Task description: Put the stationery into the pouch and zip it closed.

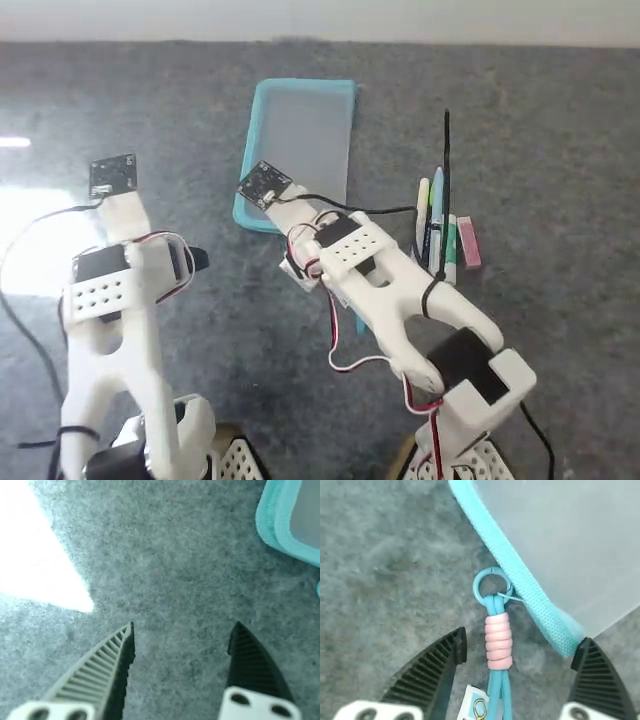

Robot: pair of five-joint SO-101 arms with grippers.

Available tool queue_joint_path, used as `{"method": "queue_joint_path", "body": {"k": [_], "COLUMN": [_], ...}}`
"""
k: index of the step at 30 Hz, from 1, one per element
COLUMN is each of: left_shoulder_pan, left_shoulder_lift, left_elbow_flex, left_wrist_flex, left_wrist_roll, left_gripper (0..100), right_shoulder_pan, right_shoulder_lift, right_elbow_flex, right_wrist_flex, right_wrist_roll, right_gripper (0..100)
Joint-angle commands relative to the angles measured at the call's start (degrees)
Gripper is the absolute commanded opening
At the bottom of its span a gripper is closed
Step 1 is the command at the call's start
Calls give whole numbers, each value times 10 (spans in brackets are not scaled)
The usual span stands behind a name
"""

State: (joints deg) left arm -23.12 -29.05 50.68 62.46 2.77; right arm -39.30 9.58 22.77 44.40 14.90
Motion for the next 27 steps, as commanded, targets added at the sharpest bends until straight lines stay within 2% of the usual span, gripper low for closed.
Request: {"method": "queue_joint_path", "body": {"k": [1, 10, 19, 27], "left_shoulder_pan": [-4, -4, -4, -5], "left_shoulder_lift": [-3, -3, -3, -3], "left_elbow_flex": [-5, -5, -6, -7], "left_wrist_flex": [-10, -10, -10, -10], "left_wrist_roll": [3, 3, 3, 3], "left_gripper": [293, 293, 293, 293], "right_shoulder_pan": [0, -3, -44, -64], "right_shoulder_lift": [6, 40, -66, -91], "right_elbow_flex": [-31, -42, -52, 4], "right_wrist_flex": [0, 12, 101, 75], "right_wrist_roll": [-6, -11, -11, -23], "right_gripper": [336, 336, 336, 336]}}
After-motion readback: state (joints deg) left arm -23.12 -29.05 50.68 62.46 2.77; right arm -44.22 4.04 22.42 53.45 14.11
